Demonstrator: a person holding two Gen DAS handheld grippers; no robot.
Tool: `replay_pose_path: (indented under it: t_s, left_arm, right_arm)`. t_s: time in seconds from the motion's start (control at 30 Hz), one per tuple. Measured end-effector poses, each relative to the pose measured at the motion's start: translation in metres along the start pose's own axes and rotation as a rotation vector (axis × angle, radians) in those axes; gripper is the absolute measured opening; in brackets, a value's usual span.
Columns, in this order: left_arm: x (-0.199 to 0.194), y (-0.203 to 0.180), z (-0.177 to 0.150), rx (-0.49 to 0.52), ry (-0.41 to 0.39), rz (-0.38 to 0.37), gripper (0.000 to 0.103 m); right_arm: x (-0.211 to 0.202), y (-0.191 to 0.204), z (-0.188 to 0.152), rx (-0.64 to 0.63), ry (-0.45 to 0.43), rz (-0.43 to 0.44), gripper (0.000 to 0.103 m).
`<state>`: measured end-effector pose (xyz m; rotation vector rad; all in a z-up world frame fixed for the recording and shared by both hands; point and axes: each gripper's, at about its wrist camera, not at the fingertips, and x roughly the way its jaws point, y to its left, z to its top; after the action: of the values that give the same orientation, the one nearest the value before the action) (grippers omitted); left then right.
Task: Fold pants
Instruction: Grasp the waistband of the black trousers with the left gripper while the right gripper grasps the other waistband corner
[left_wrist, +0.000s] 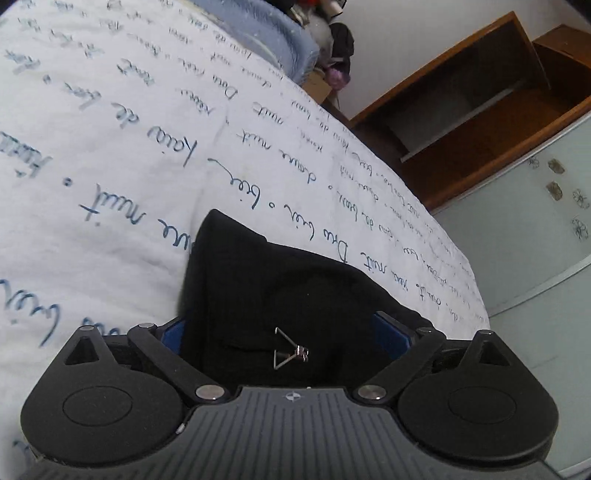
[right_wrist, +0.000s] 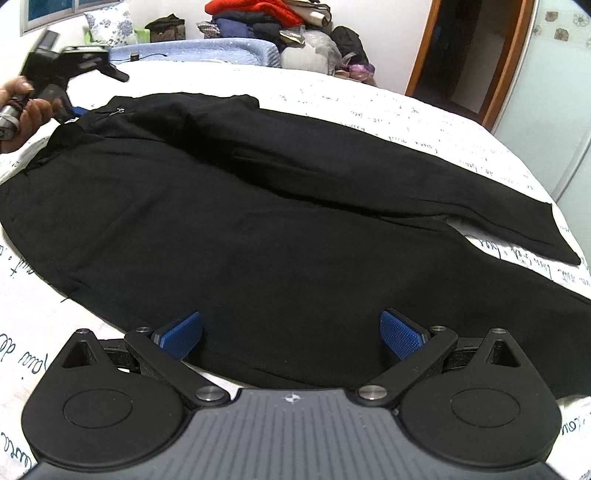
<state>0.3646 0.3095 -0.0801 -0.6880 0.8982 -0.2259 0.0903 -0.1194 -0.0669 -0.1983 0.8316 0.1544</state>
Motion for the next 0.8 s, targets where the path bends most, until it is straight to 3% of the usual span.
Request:
replay_pose_path:
  t_s: [0.1,0.17,0.23,0.27,0.33,0.4,0.43,0.5,0.57,0.67,0.73,0.8]
  left_arm:
    - [0.011,-0.006,0.006,0.007,-0.004,0.018,0.089]
    - [0.019,-0.01,0.01,0.037,-0.007,0.052,0.078]
    - [0.027,-0.018,0.012,0.109,-0.003,0.158,0.013]
    - [0.027,-0.02,0.009,0.138,-0.006,0.216,0.007]
    - [0.02,-0.029,0.001,0.232,-0.055,0.243,0.007]
    - [0.008,-0.052,-0.015,0.405,-0.158,0.289,0.007]
    - [-0.004,-0.062,-0.023,0.481,-0.214,0.289,0.007]
    - [-0.025,-0.081,-0.039,0.584,-0.301,0.262,0.007]
    - [-0.046,-0.096,-0.053,0.649,-0.366,0.202,0.008]
    - [-0.077,-0.108,-0.068,0.671,-0.428,0.113,0.008]
    - [-0.093,-0.112,-0.079,0.67,-0.471,0.07,0.008]
    - [-0.109,-0.114,-0.089,0.666,-0.514,0.029,0.008]
  right_arm:
    - [0.0,0.002,0.002,-0.009,-0.001,-0.004,0.103]
    - [0.001,0.003,0.002,-0.013,0.004,-0.003,0.103]
    - [0.002,0.003,0.002,-0.004,0.007,0.009,0.103]
    - [0.002,0.002,0.003,0.003,0.009,0.018,0.103]
    - [0.002,0.0,0.007,0.018,0.007,0.041,0.103]
    - [-0.002,-0.006,0.011,0.047,-0.029,0.108,0.103]
    - [-0.006,-0.011,0.014,0.064,-0.079,0.177,0.103]
    - [-0.021,-0.026,0.017,0.076,-0.282,0.323,0.103]
    - [-0.028,-0.037,0.03,-0.016,-0.436,0.415,0.103]
    - [-0.007,-0.056,0.079,-0.149,-0.369,0.547,0.103]
    - [0.012,-0.068,0.109,-0.21,-0.353,0.554,0.103]
    - [0.037,-0.081,0.137,-0.287,-0.349,0.497,0.103]
